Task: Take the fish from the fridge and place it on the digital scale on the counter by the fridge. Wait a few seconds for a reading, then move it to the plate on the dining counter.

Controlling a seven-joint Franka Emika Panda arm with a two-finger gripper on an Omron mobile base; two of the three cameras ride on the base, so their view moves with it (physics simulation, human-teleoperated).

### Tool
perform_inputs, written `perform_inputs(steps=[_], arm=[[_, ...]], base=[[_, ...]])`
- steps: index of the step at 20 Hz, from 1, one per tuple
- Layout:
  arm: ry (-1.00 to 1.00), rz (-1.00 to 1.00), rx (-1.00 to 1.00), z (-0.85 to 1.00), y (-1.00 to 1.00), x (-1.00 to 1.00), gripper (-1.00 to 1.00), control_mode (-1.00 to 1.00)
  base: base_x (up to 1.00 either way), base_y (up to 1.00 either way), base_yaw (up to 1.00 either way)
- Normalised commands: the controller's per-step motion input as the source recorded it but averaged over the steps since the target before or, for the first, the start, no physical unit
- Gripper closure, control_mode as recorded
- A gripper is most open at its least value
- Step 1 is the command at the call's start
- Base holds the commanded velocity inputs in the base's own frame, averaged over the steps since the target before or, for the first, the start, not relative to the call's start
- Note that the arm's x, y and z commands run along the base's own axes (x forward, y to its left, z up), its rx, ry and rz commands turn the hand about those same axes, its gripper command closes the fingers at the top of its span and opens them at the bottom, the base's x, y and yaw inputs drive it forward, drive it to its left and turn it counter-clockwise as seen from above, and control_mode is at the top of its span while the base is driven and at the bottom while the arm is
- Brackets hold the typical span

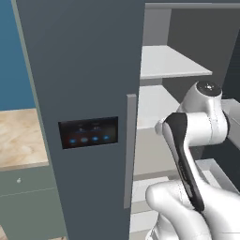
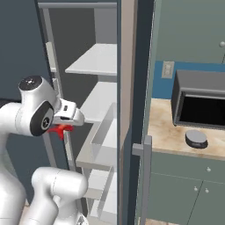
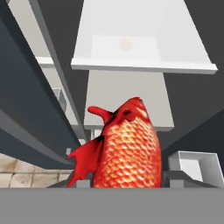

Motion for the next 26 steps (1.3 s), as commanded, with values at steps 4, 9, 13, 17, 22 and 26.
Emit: perform_inputs(steps=[4, 9, 13, 17, 22, 26], arm=[[0.03, 0.0, -0.05, -0.75, 0.0, 0.0, 1.0, -1.0], [0.0, 0.0, 0.0, 0.0, 0.0, 0.0, 1.0, 1.0], [0.0, 0.0, 0.0, 0.0, 0.0, 0.0, 1.0, 1.0], [0.0, 0.0, 0.0, 0.0, 0.0, 0.0, 1.0, 1.0], [0.0, 0.0, 0.0, 0.0, 0.0, 0.0, 1.0, 1.0], [0.0, 0.0, 0.0, 0.0, 0.0, 0.0, 1.0, 1.0]], base=[[0.0, 0.0, 0.0], [-0.29, 0.35, -0.05], [-0.58, 0.64, -0.34], [-0.77, 0.69, -0.49], [-0.88, 0.46, -0.65], [-0.58, 0.31, -0.8]])
